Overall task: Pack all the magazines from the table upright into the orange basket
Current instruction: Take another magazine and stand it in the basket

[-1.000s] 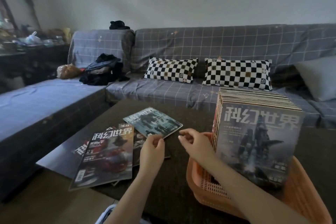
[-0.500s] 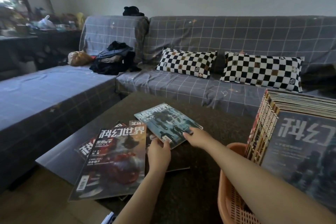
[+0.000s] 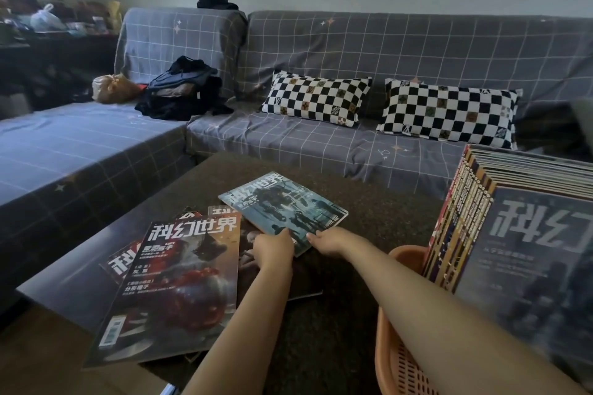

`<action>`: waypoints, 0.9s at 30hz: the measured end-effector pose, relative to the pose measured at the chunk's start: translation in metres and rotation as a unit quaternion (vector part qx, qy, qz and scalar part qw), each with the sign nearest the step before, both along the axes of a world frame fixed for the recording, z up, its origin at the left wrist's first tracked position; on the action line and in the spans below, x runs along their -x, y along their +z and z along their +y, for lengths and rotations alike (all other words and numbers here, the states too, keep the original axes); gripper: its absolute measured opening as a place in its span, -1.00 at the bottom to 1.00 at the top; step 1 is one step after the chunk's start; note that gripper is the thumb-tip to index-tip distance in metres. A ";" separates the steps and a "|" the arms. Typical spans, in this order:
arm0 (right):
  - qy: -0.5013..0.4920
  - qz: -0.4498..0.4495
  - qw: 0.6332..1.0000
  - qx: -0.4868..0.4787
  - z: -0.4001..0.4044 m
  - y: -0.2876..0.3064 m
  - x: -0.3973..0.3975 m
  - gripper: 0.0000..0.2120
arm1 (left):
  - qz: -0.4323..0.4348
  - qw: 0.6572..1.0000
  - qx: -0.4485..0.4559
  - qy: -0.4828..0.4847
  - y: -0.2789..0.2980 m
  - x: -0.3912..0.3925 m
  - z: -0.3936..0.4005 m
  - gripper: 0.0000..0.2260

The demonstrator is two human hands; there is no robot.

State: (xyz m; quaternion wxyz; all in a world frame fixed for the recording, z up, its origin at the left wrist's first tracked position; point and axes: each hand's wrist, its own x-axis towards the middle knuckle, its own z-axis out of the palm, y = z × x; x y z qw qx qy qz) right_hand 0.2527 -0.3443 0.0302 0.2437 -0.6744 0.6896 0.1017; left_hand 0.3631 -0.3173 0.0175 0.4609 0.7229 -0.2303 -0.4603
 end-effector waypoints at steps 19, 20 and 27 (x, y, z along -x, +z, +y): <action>-0.098 -0.027 0.995 0.022 -0.005 -0.009 0.004 -0.37 | 0.024 0.998 0.006 -0.051 -0.004 0.008 -0.009 -0.79; -0.116 -0.034 0.992 0.035 -0.006 -0.011 0.005 -0.36 | 0.047 0.998 0.015 -0.050 -0.006 0.007 -0.008 -0.84; -0.109 -0.040 0.985 0.129 0.004 -0.003 0.009 -0.44 | 0.129 0.983 0.125 -0.046 -0.003 -0.009 0.029 -0.85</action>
